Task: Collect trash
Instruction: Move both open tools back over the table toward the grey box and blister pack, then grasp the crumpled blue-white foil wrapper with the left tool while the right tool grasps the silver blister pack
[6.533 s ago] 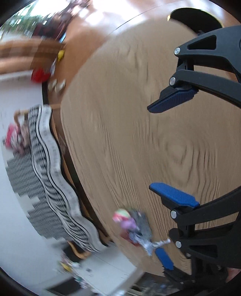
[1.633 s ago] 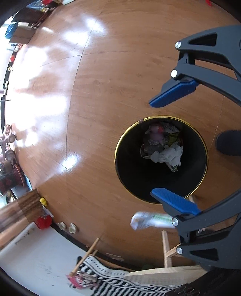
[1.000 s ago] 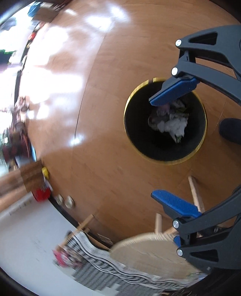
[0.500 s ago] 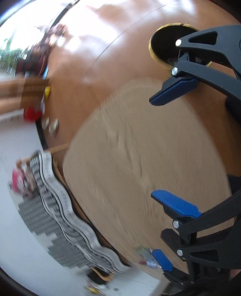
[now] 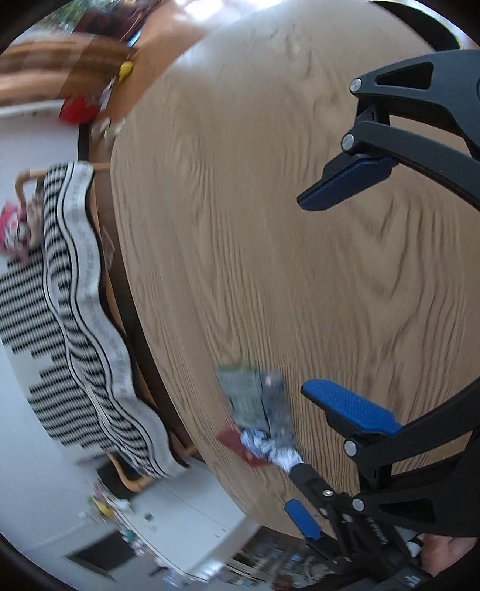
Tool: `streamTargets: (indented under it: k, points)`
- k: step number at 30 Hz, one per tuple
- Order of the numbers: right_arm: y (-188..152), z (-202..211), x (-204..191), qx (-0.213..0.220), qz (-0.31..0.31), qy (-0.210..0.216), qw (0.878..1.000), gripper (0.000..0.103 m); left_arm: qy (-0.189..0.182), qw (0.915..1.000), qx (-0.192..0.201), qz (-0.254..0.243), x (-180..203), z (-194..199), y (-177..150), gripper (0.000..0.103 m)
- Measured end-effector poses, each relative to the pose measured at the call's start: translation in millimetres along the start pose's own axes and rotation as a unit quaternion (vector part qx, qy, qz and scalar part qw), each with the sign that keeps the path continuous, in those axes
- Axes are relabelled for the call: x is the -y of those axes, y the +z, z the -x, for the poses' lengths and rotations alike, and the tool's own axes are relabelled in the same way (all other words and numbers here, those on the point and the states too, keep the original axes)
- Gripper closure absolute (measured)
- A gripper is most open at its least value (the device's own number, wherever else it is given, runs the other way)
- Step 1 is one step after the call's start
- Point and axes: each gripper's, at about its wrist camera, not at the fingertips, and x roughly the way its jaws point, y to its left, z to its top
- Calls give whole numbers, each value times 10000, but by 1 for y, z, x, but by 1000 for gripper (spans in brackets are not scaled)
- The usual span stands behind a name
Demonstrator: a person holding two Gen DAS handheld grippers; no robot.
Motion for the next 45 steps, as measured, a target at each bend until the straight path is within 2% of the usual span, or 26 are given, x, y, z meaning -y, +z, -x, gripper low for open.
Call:
streamTargets:
  k: [6, 10, 14, 16, 18, 19, 20, 21, 25, 30, 33, 37, 39, 41, 45]
  points:
    - [1, -27, -33, -160, 175, 226, 9995, 14, 378, 9992, -148, -31, -46, -23, -3, 12]
    - [5, -45, -45, -273, 179, 325, 9989, 14, 405, 9988, -238, -154, -59, -42, -3, 13]
    - [9, -60, -50, -385, 98, 402, 9984, 14, 381, 9986, -300, -228, -64, -59, -6, 20]
    - [11, -69, -52, -451, 8, 466, 9979, 14, 329, 9985, -364, -248, -65, -66, -8, 27]
    - [13, -79, -53, -526, -114, 550, 9970, 14, 332, 9980, -471, -258, -67, -72, -11, 47]
    - [13, -83, -54, -553, -164, 578, 9967, 14, 274, 9977, -566, -239, -68, -76, -12, 54]
    - [14, -87, -55, -582, -220, 613, 9962, 14, 242, 9975, -620, -222, -69, -79, -12, 73]
    - [15, -90, -55, -595, -287, 645, 9957, 14, 217, 9970, -717, -199, -70, -81, -13, 81]
    - [20, -102, -57, -631, -591, 852, 9926, 14, 171, 9971, -695, -249, -68, -71, -13, 82]
    - [24, -115, -60, -696, -844, 1017, 9888, 14, 118, 9985, -480, -233, -66, -44, -10, 82]
    - [25, -118, -66, -663, -809, 976, 9897, 19, 113, 9990, -377, -201, -67, -31, -8, 82]
    - [14, -111, -75, -909, -486, 900, 9906, 22, 186, 9992, -358, -35, -78, -25, -5, 82]
    - [7, -106, -80, -1161, -243, 1155, 9862, 22, 227, 9991, -345, 133, -87, -23, -4, 82]
    - [3, -96, -91, -1218, 184, 1423, 9821, 22, 240, 9988, -321, 264, -95, -20, -3, 82]
    - [11, -77, -92, -746, 564, 893, 9916, 19, 270, 9983, -282, 440, -105, -12, -3, 82]
